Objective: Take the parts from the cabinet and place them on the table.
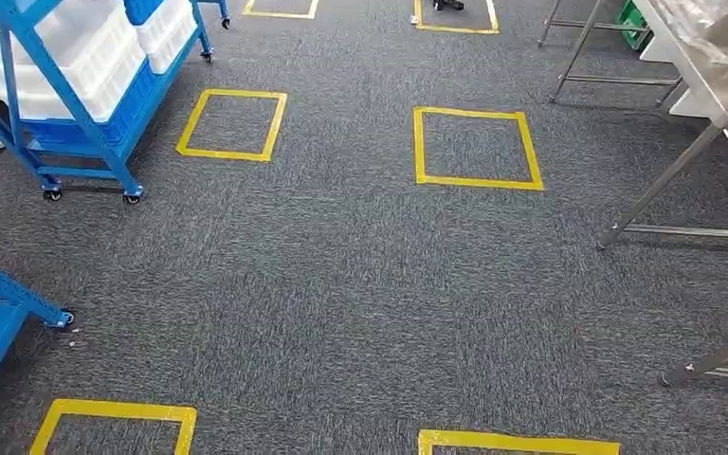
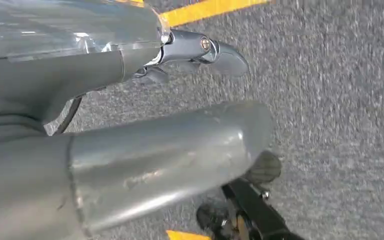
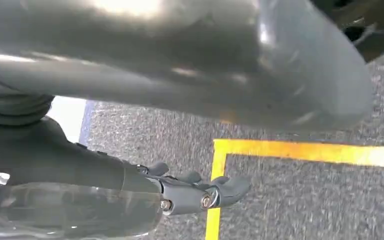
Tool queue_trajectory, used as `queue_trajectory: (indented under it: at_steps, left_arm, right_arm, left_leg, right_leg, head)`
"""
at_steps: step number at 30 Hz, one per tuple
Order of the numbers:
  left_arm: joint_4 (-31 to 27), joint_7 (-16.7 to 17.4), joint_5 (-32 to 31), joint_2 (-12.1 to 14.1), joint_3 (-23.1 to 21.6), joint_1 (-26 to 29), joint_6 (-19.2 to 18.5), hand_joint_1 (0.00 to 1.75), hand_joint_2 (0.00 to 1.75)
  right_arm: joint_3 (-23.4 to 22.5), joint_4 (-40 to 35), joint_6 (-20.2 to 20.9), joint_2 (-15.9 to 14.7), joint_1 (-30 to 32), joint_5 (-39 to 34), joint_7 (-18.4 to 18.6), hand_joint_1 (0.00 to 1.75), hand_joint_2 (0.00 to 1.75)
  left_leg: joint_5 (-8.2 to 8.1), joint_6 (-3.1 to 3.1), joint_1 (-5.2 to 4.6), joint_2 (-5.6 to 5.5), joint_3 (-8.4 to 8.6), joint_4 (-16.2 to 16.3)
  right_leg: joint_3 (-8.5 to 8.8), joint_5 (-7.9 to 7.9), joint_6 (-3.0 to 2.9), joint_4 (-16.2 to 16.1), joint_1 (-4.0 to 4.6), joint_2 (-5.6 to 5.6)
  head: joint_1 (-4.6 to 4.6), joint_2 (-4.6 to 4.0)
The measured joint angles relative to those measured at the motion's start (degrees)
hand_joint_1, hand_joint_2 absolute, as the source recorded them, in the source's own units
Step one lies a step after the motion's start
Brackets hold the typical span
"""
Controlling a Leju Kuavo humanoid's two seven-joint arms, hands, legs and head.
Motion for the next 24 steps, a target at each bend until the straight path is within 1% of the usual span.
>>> queue_trajectory:
  at_steps: [1, 2, 3, 4, 5, 6, 7, 9, 10, 11, 12, 13, 14, 15, 16, 17, 18, 19, 20, 21, 22, 24]
  left_arm:
    - [0.0, 0.0, -0.02, 0.09, 0.0, 0.03, 0.0, 0.0, 0.0]
    - [0.0, 0.0, -0.06, 0.13, 0.0, 0.04, 0.0, 0.0, 0.0]
    - [0.0, 0.0, -0.17, 0.15, 0.0, 0.02, 0.02, 0.0, 0.0]
    - [0.0, 0.0, -0.37, 0.17, 0.0, -0.01, 0.04, 0.0, 0.0]
    - [0.0, 0.0, -0.5, 0.17, 0.0, -0.06, 0.13, 0.0, 0.0]
    - [0.0, 0.0, -0.63, 0.17, 0.0, -0.06, 0.17, 0.0, 0.0]
    - [0.0, 0.0, -0.66, 0.33, 0.0, -0.09, 0.24, 0.0, 0.0]
    - [0.0, -0.04, -0.68, 0.33, 0.0, -0.07, 0.33, 0.0, 0.0]
    - [0.0, -0.07, -0.72, 0.33, 0.0, -0.05, 0.35, 0.0, 0.0]
    - [0.0, -0.11, -0.87, 0.46, 0.0, -0.06, 0.42, 0.0, 0.0]
    - [0.0, -0.15, -0.85, 0.46, 0.0, -0.04, 0.48, 0.0, 0.0]
    - [0.0, -0.22, -0.9, 0.48, -0.02, -0.1, 0.52, 0.0, 0.0]
    - [0.0, -0.28, -0.87, 0.66, -0.02, -0.13, 0.55, 0.0, 0.0]
    - [0.0, -0.28, -0.85, 0.77, -0.02, -0.09, 0.55, 0.0, 0.0]
    - [0.0, -0.28, -0.85, 0.94, 0.0, -0.04, 0.59, 0.0, 0.0]
    - [0.0, -0.28, -0.85, 1.05, 0.0, 0.06, 0.63, 0.0, 0.0]
    - [0.0, -0.28, -0.85, 1.14, 0.0, 0.1, 0.63, 0.0, 0.0]
    - [0.0, -0.31, -0.87, 1.29, 0.0, 0.08, 0.63, 0.0, 0.0]
    - [0.0, -0.35, -0.9, 1.49, 0.0, 0.04, 0.63, 0.0, 0.0]
    - [0.0, -0.37, -0.9, 1.68, 0.0, 0.08, 0.63, 0.0, 0.0]
    - [-0.02, -0.37, -0.98, 1.75, -0.02, -0.16, 0.59, 0.0, 0.0]
    - [-0.02, -0.37, -1.07, 1.92, -0.02, -0.19, 0.53, 0.0, 0.0]
  right_arm:
    - [-0.15, 0.0, 0.22, 0.0, 0.02, -0.11, -0.33, 0.0, 0.0]
    - [-0.26, 0.0, 0.74, 0.0, 0.03, -0.26, -0.72, 0.0, 0.0]
    - [-0.37, 0.0, 1.27, 0.0, 0.03, -0.35, -1.2, 0.0, 0.0]
    - [-0.48, 0.0, 1.53, 0.0, 0.02, -0.37, -1.55, 0.0, 0.0]
    - [-0.63, 0.0, 1.83, 0.0, 0.0, -0.37, -2.01, 0.0, 0.0]
    - [-0.7, 0.0, 1.96, 0.0, -0.12, -0.37, -2.32, 0.0, 0.0]
    - [-0.72, 0.0, 2.1, 0.0, -0.24, -0.35, -2.6, 0.0, 0.0]
    - [-0.83, 0.0, 2.19, 0.0, -0.23, -0.31, -2.8, 0.0, 0.0]
    - [-0.92, 0.0, 2.23, 0.0, -0.23, -0.28, -2.99, 0.0, 0.0]
    - [-1.01, 0.02, 2.34, 0.04, -0.27, -0.24, -3.45, 0.0, 0.0]
    - [-1.05, 0.02, 2.4, 0.07, -0.34, -0.11, -3.91, 0.0, 0.0]
    - [-1.09, 0.04, 2.45, 0.07, -0.34, 0.06, -4.42, 0.0, 0.0]
    - [-1.14, 0.09, 2.43, 0.07, -0.34, 0.28, -5.03, 0.0, 0.0]
    - [-1.16, 0.13, 2.4, 0.07, -0.33, 0.46, -5.58, 0.0, 0.0]
    - [-1.16, 0.26, 2.34, 0.07, -0.33, 0.61, -5.94, 0.0, 0.0]
    - [-1.18, 0.37, 2.27, 0.07, -0.34, 0.74, -6.25, 0.0, 0.0]
    - [-1.18, 0.44, 2.07, 0.07, -0.36, 0.88, -6.54, 0.0, 0.0]
    - [-1.18, 0.52, 1.51, 0.09, -0.42, 1.29, -6.78, 0.0, 0.0]
    - [-1.16, 0.68, 1.18, 0.18, -0.49, 1.64, -6.95, 0.0, 0.0]
    - [-1.16, 0.74, 0.92, 0.24, -0.59, 1.84, -6.97, 0.0, 0.0]
    - [-1.14, 0.81, 0.54, 0.28, -0.61, 2.32, -6.97, 0.0, 0.0]
    - [-0.92, 0.87, -0.11, 0.28, -0.55, 3.54, -6.82, 0.0, 0.0]
  left_leg:
    - [0.02, 0.02, -0.1, -0.14, -0.09, 0.01]
    - [0.03, 0.01, -0.13, -0.33, -0.07, 0.01]
    - [0.04, 0.0, -0.14, -0.57, 0.04, 0.01]
    - [0.06, -0.06, -0.13, -0.77, 0.19, 0.01]
    - [0.11, -0.17, -0.08, -0.94, 0.33, 0.0]
    - [0.19, -0.58, -0.22, -1.04, 0.28, -0.01]
    - [0.23, -1.0, -0.28, -1.27, 0.16, 0.07]
    - [0.58, -1.68, -0.14, -1.32, 0.22, -0.35]
    - [0.72, -2.14, -0.07, -1.43, 0.31, -0.53]
    - [0.25, -2.25, 0.14, -1.3, 0.03, 0.06]
    - [-1.25, -2.23, 0.08, -0.93, -0.66, 1.77]
    - [-3.97, -2.28, 0.07, -0.8, -2.46, 5.76]
    - [-6.49, -2.42, 0.03, -0.75, -4.5, 10.6]
    - [-8.21, -2.54, 0.01, -0.72, -6.3, 14.93]
    - [-8.72, -2.59, 0.01, -0.69, -7.26, 17.46]
    - [-7.93, -2.51, -0.06, -0.69, -6.9, 17.19]
    - [-6.04, -2.3, -0.2, -0.66, -5.24, 14.24]
    - [-3.44, -1.98, -0.33, -0.6, -2.35, 8.87]
    - [-1.25, -1.52, -0.5, -0.46, 0.65, 3.36]
    - [-1.39, -1.02, -0.87, 0.43, 2.08, -0.02]
    - [-1.26, -0.84, -1.09, 0.65, 2.13, -0.67]
    - [-1.15, -0.6, -1.19, 0.05, 1.89, -0.62]
  right_leg:
    - [-0.95, 0.13, -0.09, 1.68, -0.03, 0.03]
    - [-0.48, 1.7, -0.25, 0.52, -0.02, 0.07]
    - [1.26, 4.25, -0.46, -3.09, -0.02, 0.13]
    - [3.74, 6.98, -0.68, -8.09, -0.02, 0.23]
    - [6.46, 9.35, -0.98, -13.48, -0.04, 0.55]
    - [7.28, 8.58, -1.01, -15.51, 0.3, 0.99]
    - [7.08, 9.09, -1.15, -15.86, 0.49, 0.86]
    - [6.93, 9.15, -1.41, -15.78, 0.85, 0.76]
    - [6.99, 9.47, -1.9, -16.17, 0.88, 0.7]
    - [7.19, 10.08, -2.63, -16.8, 0.35, 0.37]
    - [7.11, 10.22, -2.97, -16.91, 0.47, 0.21]
    - [6.95, 10.3, -3.32, -16.89, 0.57, 0.11]
    - [6.87, 10.33, -3.41, -16.89, 0.75, -0.07]
    - [6.71, 10.32, -3.55, -16.86, 0.97, -0.23]
    - [6.68, 10.32, -3.55, -16.82, 1.17, -0.32]
    - [6.73, 10.3, -3.58, -16.78, 1.28, -0.39]
    - [6.78, 10.27, -3.62, -16.73, 1.4, -0.44]
    - [6.97, 10.24, -3.62, -16.67, 1.43, -0.48]
    - [7.07, 10.14, -3.57, -16.57, 1.49, -0.52]
    - [7.06, 10.0, -3.48, -16.36, 1.65, -0.8]
    - [6.85, 9.76, -3.2, -15.95, 1.96, -0.97]
    - [6.8, 9.8, -2.85, -16.15, 1.69, -1.39]
  head:
    - [-0.02, 0.0]
    - [-0.02, 0.0]
    - [0.0, 0.0]
    - [0.0, 0.0]
    - [0.02, 0.0]
    - [-0.04, 0.0]
    - [0.0, 0.0]
    - [-0.09, -0.02]
    - [-0.02, -0.02]
    - [-0.07, 0.0]
    - [-0.09, 0.0]
    - [-0.35, -0.02]
    - [-0.37, 0.0]
    - [-0.37, 0.0]
    - [-0.37, 0.0]
    - [-0.33, 0.0]
    - [-0.37, 0.0]
    - [-0.39, 0.0]
    - [-0.37, 0.0]
    - [-0.42, -0.02]
    - [-0.37, -0.02]
    - [-0.42, 0.0]
